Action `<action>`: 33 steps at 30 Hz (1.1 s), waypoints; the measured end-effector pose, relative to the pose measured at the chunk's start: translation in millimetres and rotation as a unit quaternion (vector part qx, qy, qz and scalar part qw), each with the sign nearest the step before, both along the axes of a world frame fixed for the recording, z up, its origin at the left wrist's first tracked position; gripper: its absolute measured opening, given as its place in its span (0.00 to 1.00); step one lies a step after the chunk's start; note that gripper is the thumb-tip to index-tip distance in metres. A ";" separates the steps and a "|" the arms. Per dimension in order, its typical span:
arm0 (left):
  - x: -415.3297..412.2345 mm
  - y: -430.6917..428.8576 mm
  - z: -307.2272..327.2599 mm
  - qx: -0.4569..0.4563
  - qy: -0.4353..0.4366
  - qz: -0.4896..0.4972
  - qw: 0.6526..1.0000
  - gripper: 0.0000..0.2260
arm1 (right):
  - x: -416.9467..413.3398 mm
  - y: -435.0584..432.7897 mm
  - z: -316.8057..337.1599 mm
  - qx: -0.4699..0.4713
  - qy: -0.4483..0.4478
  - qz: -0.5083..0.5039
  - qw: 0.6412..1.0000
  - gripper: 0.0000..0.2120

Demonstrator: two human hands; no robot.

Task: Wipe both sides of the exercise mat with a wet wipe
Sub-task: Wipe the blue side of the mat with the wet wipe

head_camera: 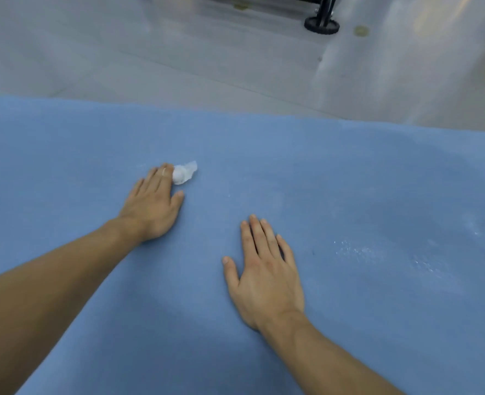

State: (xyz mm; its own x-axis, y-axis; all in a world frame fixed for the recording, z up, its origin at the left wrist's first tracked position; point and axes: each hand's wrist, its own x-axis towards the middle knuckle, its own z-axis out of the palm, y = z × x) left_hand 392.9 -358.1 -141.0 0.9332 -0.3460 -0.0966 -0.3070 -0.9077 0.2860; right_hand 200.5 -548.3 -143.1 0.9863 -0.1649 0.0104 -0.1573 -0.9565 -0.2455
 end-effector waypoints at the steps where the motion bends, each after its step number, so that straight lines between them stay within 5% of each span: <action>1: -2.6 -19.3 -0.4 -0.006 0.000 -0.017 1.000 0.30 | 0.5 -0.2 0.0 0.004 0.003 0.003 1.000 0.35; 6: -40.5 -54.1 1.5 0.040 -0.036 -0.192 0.980 0.38 | 0.8 0.4 0.3 -0.003 -0.004 -0.001 1.000 0.35; 13: -99.2 23.8 11.9 0.062 0.011 -0.256 0.965 0.31 | -0.3 1.0 2.1 -0.009 0.004 0.001 1.000 0.36; 19: -99.5 116.7 36.1 -0.125 0.007 -0.121 0.985 0.31 | -1.1 1.1 4.9 -0.022 0.012 0.004 1.000 0.36; 25: -72.5 160.6 44.1 -0.072 -0.101 0.035 0.992 0.30 | -0.9 1.0 4.2 -0.026 0.010 -0.001 1.000 0.37; 33: -92.3 57.2 3.6 0.026 -0.025 -0.195 0.980 0.29 | -0.7 1.7 4.9 -0.033 0.008 -0.007 0.999 0.36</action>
